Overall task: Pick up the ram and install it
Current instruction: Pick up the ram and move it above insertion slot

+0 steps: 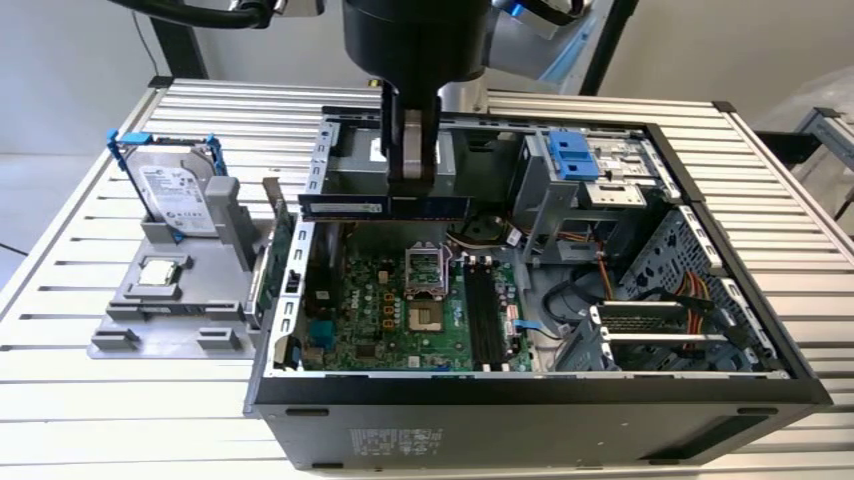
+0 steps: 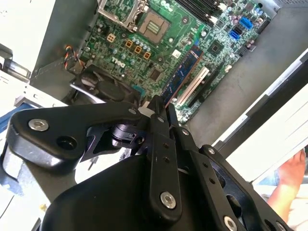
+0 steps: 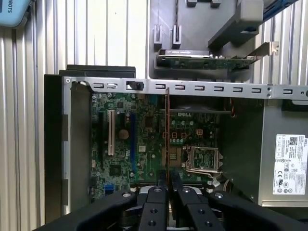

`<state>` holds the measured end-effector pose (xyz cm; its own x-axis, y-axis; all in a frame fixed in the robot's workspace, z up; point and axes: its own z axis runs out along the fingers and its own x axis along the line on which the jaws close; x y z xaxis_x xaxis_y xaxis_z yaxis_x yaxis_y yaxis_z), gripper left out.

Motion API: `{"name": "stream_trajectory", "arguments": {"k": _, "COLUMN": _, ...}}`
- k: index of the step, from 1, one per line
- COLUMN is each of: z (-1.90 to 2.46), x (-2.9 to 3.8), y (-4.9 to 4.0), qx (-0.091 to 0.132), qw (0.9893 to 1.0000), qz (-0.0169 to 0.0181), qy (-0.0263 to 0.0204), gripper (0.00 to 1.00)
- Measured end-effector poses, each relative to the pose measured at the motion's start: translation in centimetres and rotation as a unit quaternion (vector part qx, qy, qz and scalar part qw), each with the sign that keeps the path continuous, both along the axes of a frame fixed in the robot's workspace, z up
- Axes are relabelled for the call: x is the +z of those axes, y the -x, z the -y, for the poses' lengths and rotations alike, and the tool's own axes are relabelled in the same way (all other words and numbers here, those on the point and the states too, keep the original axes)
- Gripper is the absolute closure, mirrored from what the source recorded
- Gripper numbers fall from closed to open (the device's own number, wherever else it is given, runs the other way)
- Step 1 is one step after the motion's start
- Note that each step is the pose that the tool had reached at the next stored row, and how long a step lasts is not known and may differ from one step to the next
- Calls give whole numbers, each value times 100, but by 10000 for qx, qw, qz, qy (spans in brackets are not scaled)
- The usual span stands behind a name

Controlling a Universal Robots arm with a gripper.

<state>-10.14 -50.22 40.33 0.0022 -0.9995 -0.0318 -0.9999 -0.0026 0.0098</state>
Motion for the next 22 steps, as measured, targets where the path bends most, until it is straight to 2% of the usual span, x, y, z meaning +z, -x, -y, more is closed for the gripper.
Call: {"name": "stream_trajectory", "arguments": {"k": 22, "z": -1, "x": -2, "y": -218, "qx": -2, "qw": 10000, "qz": 0, "qy": 0, "gripper": 100}}
